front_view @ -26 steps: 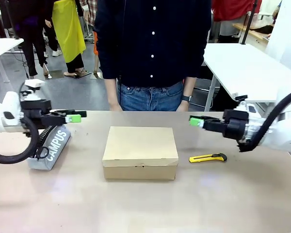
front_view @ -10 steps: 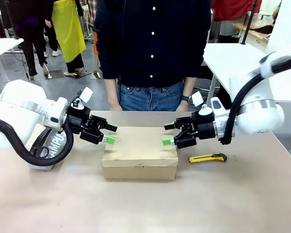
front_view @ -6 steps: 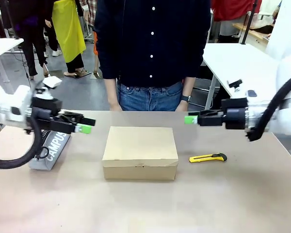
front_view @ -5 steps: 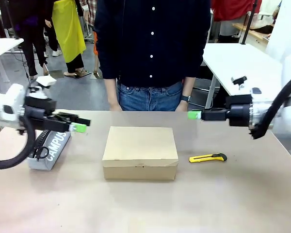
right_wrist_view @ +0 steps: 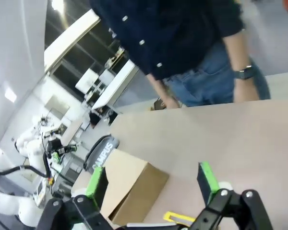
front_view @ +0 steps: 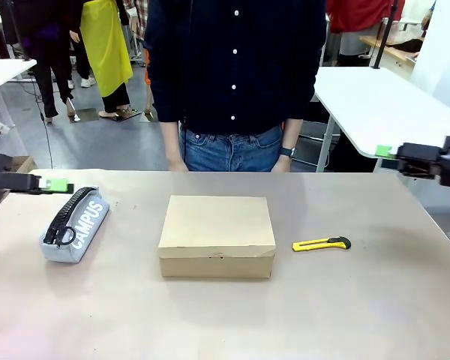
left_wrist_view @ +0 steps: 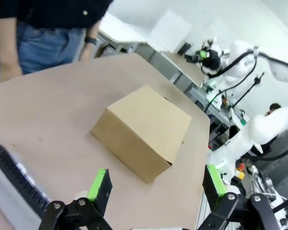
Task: Pack the item into the box.
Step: Close the Mailer Box.
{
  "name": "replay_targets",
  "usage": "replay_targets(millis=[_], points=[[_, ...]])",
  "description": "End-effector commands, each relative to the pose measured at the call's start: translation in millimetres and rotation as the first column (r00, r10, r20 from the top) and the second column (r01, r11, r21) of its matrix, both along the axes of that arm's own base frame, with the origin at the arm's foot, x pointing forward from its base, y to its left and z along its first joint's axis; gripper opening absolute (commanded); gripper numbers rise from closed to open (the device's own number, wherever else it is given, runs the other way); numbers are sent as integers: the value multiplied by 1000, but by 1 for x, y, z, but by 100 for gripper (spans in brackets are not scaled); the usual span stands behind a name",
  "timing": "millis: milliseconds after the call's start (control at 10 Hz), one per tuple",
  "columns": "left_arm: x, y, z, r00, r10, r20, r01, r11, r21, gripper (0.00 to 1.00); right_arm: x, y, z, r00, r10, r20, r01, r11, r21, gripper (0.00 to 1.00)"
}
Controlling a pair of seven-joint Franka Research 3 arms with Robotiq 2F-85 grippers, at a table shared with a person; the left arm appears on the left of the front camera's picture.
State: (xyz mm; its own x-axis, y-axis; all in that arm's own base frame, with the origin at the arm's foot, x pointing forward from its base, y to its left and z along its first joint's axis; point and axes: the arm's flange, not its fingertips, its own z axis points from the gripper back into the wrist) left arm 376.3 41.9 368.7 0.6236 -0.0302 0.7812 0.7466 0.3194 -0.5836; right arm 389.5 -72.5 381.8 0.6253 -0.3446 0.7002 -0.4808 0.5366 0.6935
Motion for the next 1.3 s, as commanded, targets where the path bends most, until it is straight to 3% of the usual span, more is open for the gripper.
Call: replay_targets(millis=[0, 100, 200, 1200], points=[[-27, -1, -7, 999, 51, -8, -51, 994, -95, 100, -75, 17, -28, 1000, 2, -28, 0, 999, 44, 100], [0, 0, 0, 1000, 0, 0, 0, 1000, 0, 100, -70, 26, -30, 1000, -10, -9, 11, 999, 49, 100], [0, 0, 0, 1000, 0, 0, 0, 1000, 0, 100, -3, -14, -8, 1000, -23, -15, 24, 999, 23, 100], [0, 0, 0, 1000, 0, 0, 0, 1000, 0, 100, -3, -14, -8, 1000, -23, -15, 24, 999, 23, 100]])
